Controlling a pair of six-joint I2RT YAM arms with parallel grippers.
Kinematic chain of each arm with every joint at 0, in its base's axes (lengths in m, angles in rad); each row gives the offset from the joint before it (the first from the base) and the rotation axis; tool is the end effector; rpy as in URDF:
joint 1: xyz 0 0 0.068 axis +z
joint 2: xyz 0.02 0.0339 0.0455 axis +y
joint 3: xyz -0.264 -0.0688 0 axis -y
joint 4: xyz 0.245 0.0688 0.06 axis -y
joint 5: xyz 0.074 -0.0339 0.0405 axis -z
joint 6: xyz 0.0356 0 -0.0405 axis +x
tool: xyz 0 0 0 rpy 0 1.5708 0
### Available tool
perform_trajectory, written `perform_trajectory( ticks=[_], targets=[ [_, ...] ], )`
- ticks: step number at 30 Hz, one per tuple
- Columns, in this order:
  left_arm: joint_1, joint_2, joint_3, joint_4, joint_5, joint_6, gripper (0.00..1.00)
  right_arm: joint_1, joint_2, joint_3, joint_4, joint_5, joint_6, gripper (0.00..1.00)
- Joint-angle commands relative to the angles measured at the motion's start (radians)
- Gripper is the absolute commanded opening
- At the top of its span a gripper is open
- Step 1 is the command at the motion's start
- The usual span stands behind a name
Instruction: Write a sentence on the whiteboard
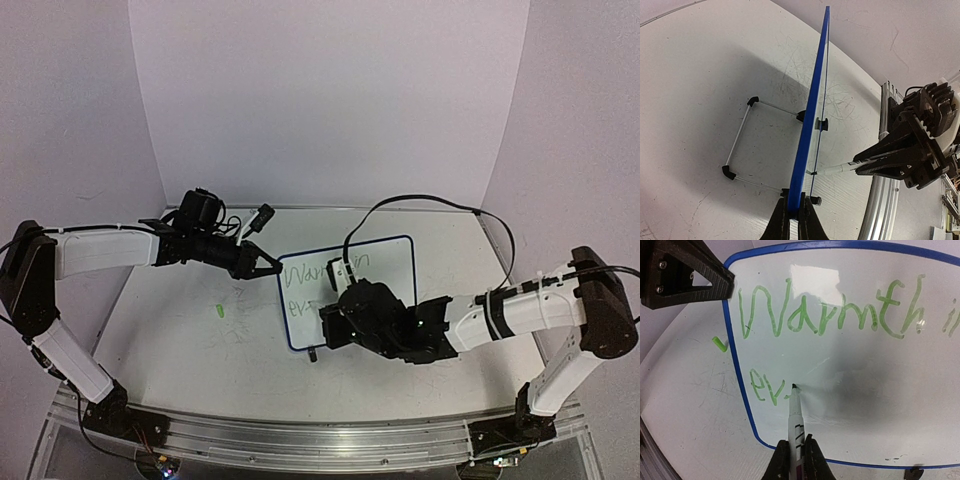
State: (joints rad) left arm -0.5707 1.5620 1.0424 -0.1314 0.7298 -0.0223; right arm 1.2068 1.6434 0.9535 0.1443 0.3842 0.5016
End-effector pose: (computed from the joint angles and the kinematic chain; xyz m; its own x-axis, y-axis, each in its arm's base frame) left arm 0.2734 -0.2037 0.2470 -0.5288 0.3197 -0.7863 0.8374 0.3479 -0.4217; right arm 0.1398 0.3296 0.2116 -0.5237 -0.1225 -0.8430 -0.5708 0.7851 0.2405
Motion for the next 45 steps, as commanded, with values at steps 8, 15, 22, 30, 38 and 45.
perform_trajectory(
  ticks=[8,15,22,30,38,45],
  targets=[
    [-0.005,-0.034,-0.003,0.011,-0.051,0.062,0.0,-0.005,0.03,0.012,0.009,-0.024,0.033,0.0],
    [-0.005,-0.034,-0.002,0.01,-0.052,0.062,0.0,-0.003,0.024,-0.015,-0.005,-0.031,0.058,0.0],
    [-0.005,-0.032,-0.002,0.01,-0.052,0.062,0.0,-0.004,0.012,-0.032,-0.017,-0.03,0.073,0.0],
    [-0.004,-0.03,-0.002,0.01,-0.05,0.062,0.0,-0.004,-0.012,-0.047,-0.034,0.003,0.078,0.0],
    [-0.006,-0.03,-0.002,0.01,-0.051,0.062,0.0,-0.004,-0.073,-0.064,0.005,0.038,0.049,0.0],
    [-0.006,-0.03,-0.002,0.008,-0.052,0.064,0.0,-0.004,-0.084,-0.082,0.085,-0.032,0.01,0.0]
  ],
)
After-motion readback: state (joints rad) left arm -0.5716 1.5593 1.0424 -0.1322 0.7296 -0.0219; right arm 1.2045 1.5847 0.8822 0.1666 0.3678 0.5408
